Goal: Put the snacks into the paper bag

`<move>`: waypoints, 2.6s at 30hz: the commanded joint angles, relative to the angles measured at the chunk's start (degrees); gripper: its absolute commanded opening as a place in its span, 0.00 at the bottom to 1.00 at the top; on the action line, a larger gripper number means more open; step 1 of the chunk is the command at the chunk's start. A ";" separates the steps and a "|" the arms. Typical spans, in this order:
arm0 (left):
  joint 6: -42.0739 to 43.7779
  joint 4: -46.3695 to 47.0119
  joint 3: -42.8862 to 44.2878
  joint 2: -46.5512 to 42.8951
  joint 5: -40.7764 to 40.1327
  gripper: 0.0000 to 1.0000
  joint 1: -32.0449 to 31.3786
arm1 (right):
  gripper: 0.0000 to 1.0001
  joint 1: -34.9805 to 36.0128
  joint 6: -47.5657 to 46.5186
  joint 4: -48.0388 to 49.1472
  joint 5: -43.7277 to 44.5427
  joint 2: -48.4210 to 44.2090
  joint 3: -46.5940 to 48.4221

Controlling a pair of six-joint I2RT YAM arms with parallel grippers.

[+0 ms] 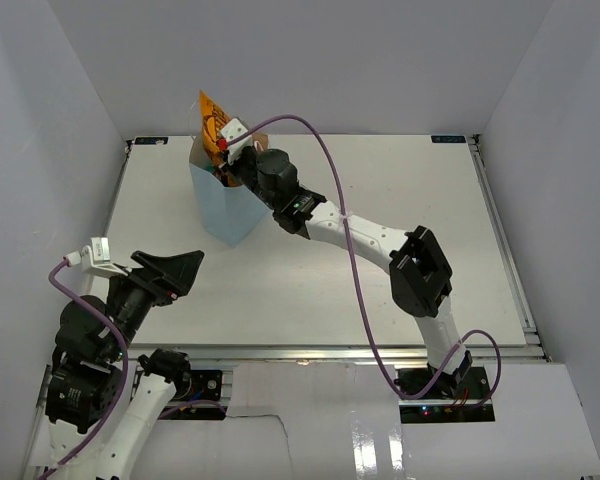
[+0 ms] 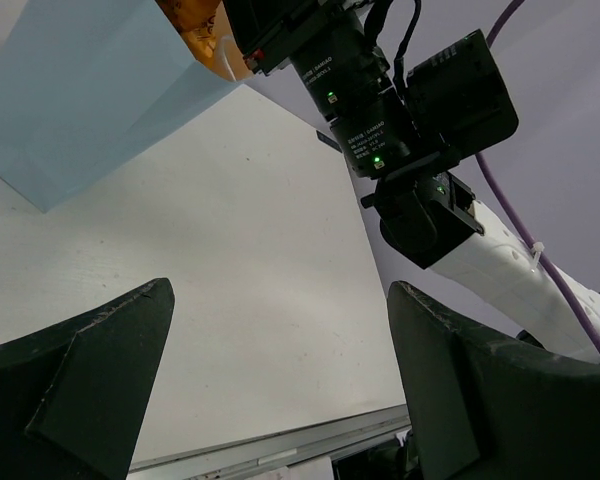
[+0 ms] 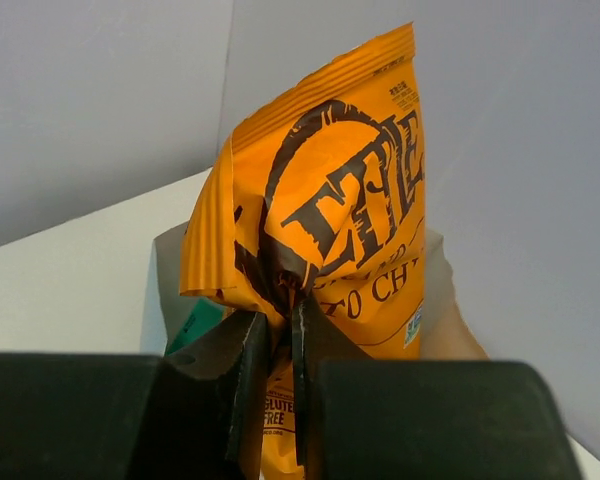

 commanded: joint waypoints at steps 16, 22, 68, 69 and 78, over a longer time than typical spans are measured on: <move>5.08 3.13 8.45 9.21 -3.60 0.98 -0.01 | 0.53 -0.36 3.61 -10.88 -10.72 -0.85 5.00; 8.34 5.58 13.54 16.93 -8.95 0.98 -0.01 | 0.86 -0.62 8.09 -12.11 -16.08 -5.86 8.34; 28.38 2.51 48.18 75.84 -10.63 0.60 0.34 | 0.98 -38.15 14.96 -16.69 -54.85 -42.34 -35.69; 28.47 2.60 47.83 75.66 -10.29 0.61 0.43 | 0.98 -38.15 14.96 -16.42 -54.76 -42.16 -35.77; 27.24 3.12 42.21 75.84 -6.68 0.69 4.11 | 0.98 -38.68 16.72 -16.16 -54.41 -42.60 -36.83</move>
